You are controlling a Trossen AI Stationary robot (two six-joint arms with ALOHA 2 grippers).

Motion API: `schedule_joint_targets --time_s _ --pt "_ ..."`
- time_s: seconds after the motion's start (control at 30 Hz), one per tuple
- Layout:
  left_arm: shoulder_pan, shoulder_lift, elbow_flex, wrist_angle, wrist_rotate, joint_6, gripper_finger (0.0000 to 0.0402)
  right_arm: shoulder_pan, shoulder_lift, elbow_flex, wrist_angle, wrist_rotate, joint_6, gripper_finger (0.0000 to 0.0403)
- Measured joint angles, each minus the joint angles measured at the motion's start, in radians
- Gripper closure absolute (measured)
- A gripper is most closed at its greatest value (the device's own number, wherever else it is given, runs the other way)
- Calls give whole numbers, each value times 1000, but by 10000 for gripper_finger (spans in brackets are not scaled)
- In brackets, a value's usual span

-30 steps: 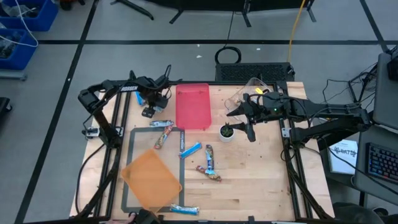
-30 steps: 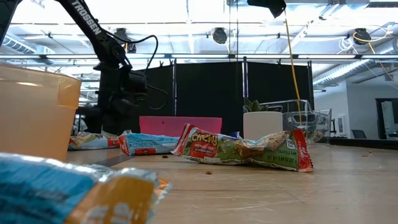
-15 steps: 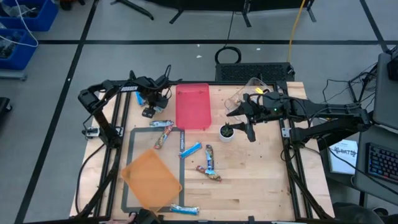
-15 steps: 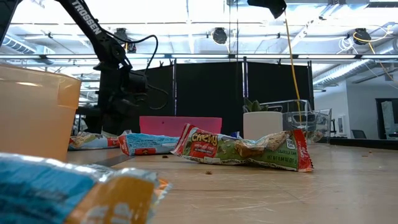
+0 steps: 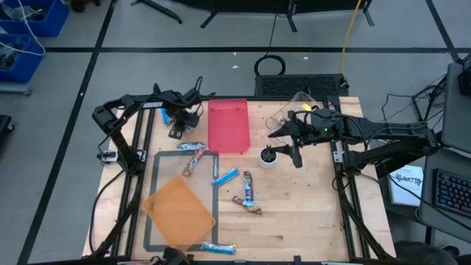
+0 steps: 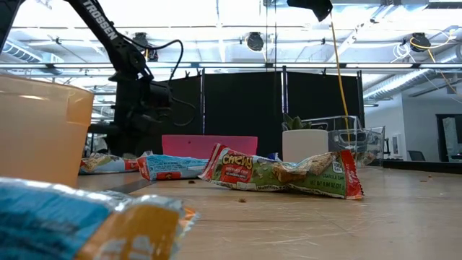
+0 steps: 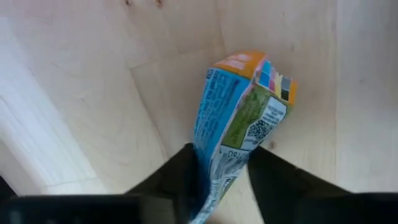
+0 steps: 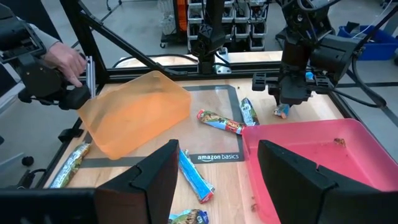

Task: Pick and place Granola Bars by type
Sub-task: Put the orange granola bar into the transparent bin

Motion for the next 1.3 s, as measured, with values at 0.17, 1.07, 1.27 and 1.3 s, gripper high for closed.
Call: schedule_joint_targets --time_s 0.17,1.07,1.27,1.3 --pt "0 -3 3 -1 13 -33 353 0 0 0 0 1 -4 190" --pt "-11 -232 29 -91 11 -225 393 -4 0 0 1 59 -17 190" --pt "-40 -371 29 -80 59 -286 396 -28 0 0 17 61 -17 190" --pt "-46 -389 29 -74 68 -299 395 -31 0 0 19 61 -17 190"
